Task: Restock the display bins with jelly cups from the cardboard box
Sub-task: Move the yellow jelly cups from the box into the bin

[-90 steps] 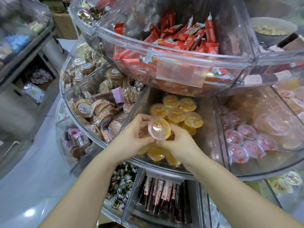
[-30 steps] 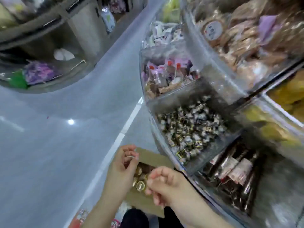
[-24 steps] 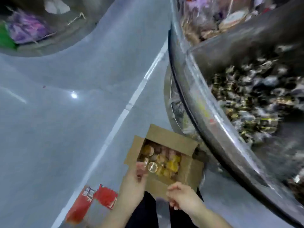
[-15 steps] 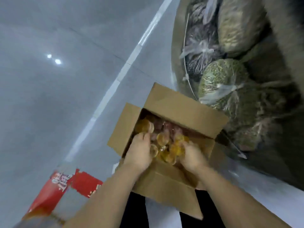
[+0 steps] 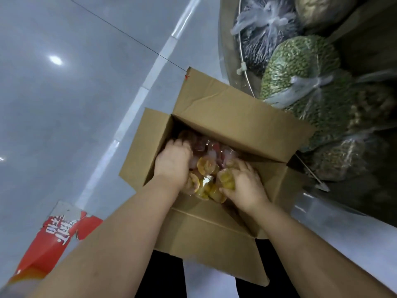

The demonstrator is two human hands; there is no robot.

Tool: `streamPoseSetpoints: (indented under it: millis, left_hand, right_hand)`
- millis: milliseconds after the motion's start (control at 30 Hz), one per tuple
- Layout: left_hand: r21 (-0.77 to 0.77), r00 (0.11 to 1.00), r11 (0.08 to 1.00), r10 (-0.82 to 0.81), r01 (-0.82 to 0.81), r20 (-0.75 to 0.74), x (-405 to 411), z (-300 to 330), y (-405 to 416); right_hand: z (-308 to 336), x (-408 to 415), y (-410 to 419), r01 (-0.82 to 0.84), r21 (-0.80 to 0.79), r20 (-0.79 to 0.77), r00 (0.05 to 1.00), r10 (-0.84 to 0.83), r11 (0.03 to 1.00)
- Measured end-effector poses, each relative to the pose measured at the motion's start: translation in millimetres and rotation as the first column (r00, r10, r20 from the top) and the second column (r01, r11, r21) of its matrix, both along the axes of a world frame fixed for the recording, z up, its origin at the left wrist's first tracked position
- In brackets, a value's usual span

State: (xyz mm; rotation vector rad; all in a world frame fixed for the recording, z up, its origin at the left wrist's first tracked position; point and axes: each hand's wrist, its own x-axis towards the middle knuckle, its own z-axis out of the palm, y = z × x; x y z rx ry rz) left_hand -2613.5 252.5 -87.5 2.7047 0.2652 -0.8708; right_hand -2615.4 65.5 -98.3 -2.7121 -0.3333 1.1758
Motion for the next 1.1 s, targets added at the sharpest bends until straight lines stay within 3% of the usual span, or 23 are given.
streamPoseSetpoints:
  millis: [33, 67, 133, 200, 233, 300, 367, 433, 500, 567, 633, 733, 800, 867, 1100]
  left_hand:
    - [-0.121, 0.981, 0.977, 0.185, -0.178, 0.053, -7.3, 14.3, 1.5]
    - [-0.25, 0.92, 0.897, 0.388, -0.364, 0.053, -15.1, 31.4, 2.5]
    - [-0.507, 0.693, 0.55, 0.707, -0.663, -0.139, -29.2, 73.5, 3.0]
    - [-0.652, 0.475, 0.116, 0.781, -0.749, -0.406, -38.5, 128.4, 1.9]
    - [-0.672, 0.402, -0.053, 0.765, -0.738, -0.502, -41.3, 158.7, 2.1]
    - [-0.699, 0.351, -0.233, 0.732, -0.676, -0.583, -41.0, 222.7, 3.6]
    - [-0.723, 0.345, -0.303, 0.723, -0.621, -0.599, -35.5, 288.0, 5.9]
    - [-0.783, 0.4, -0.287, 0.732, -0.552, -0.551, -26.7, 353.5, 9.9]
    - [-0.863, 0.504, -0.2, 0.741, -0.464, -0.443, -17.2, 415.9, 14.4]
    - [-0.916, 0.602, -0.116, 0.721, -0.383, -0.343, -6.2, 471.3, 15.4]
    - [-0.964, 0.705, -0.015, 0.679, -0.267, -0.206, 6.8, 517.7, 12.8]
    - [-0.993, 0.785, 0.096, 0.62, -0.066, 0.007, 26.9, 569.3, -7.8]
    - [-0.99, 0.795, 0.14, 0.596, 0.035, 0.112, 40.4, 595.3, -28.8]
    - [-0.98, 0.798, 0.166, 0.573, 0.113, 0.19, 51.6, 616.4, -52.3]
    - [-0.947, 0.848, 0.238, 0.435, 0.216, 0.302, 84.1, 654.8, -133.9]
  right_hand:
    - [19.0, 0.7, 4.8, 0.269, 0.11, -0.124, 0.959, -0.255, 0.957]
    - [40.1, 0.1, 11.0, 0.549, 0.183, -0.304, 0.821, -0.484, 0.816]
    - [86.8, -1.8, 24.3, 0.869, 0.195, -0.557, 0.48, -0.678, 0.455]
    - [140.4, -2.6, 35.9, 0.968, 0.158, -0.698, 0.248, -0.672, 0.193]
    - [172.0, -2.4, 41.7, 0.986, 0.144, -0.763, 0.166, -0.625, 0.086]
    - [241.2, -1.4, 50.7, 0.99, 0.124, -0.871, 0.078, -0.486, -0.063]
    - [313.4, -0.4, 57.0, 0.984, 0.118, -0.936, 0.066, -0.345, -0.132]
    - [383.5, 3.4, 61.7, 0.976, 0.124, -0.97, 0.08, -0.231, -0.179]
    - [450.3, 7.8, 61.7, 0.966, 0.159, -0.975, 0.121, -0.187, -0.205]
    - [509.9, 13.1, 54.9, 0.939, 0.302, -0.931, 0.254, -0.262, -0.162]
    - [563.5, 19.7, 42.6, 0.853, 0.521, -0.77, 0.458, -0.445, -0.024]
    - [632.2, 30.8, 11.7, 0.52, 0.8, -0.214, 0.714, -0.667, 0.3]
    - [664.2, 40.2, -14.3, 0.324, 0.82, 0.107, 0.723, -0.683, 0.471]
    - [685.1, 50.1, -42.4, 0.224, 0.816, 0.266, 0.673, -0.69, 0.533]
    - [718.9, 76.4, -123.6, 0.157, 0.759, 0.44, 0.59, -0.676, 0.632]
